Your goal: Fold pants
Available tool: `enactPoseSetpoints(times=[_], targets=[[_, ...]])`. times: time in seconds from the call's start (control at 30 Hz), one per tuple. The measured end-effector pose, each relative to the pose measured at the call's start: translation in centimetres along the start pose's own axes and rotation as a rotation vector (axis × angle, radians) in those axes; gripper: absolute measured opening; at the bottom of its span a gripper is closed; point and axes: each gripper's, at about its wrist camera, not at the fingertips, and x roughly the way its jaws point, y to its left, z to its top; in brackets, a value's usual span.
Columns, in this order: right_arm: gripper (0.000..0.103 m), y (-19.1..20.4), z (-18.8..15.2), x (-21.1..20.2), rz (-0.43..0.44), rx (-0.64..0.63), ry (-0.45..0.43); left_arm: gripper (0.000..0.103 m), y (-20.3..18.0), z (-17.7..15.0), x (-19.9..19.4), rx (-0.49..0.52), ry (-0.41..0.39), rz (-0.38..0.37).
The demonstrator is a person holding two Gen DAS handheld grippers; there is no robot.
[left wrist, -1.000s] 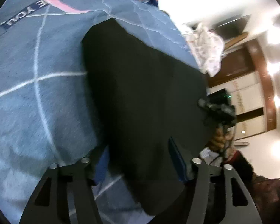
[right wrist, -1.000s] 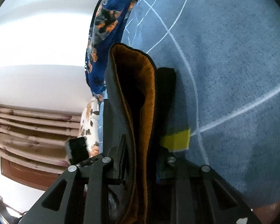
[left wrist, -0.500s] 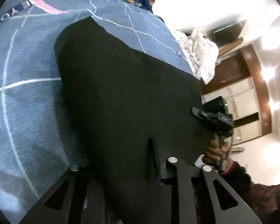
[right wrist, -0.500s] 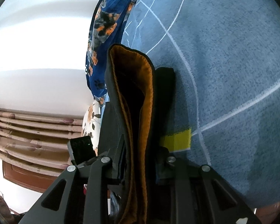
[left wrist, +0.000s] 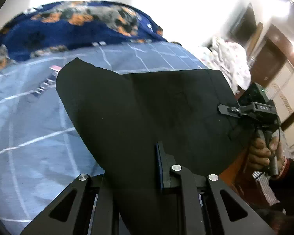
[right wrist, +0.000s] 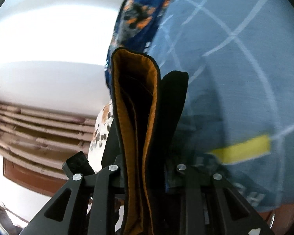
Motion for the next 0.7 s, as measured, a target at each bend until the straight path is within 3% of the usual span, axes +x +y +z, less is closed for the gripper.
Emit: enactPoseSetpoints(times=[0.23,0.7], targets=[[0.023,4.0,0.9,4.7,0.029,-0.058,0.044,0.016,2.3,1.2,-4.0,-0.026,-0.091,0.147],[0.023,10.2,4.4,14.8,0.07,-0.134,0.115,0.016,8.7,4.4,-8.3,-0.05,-0.163,0.306]])
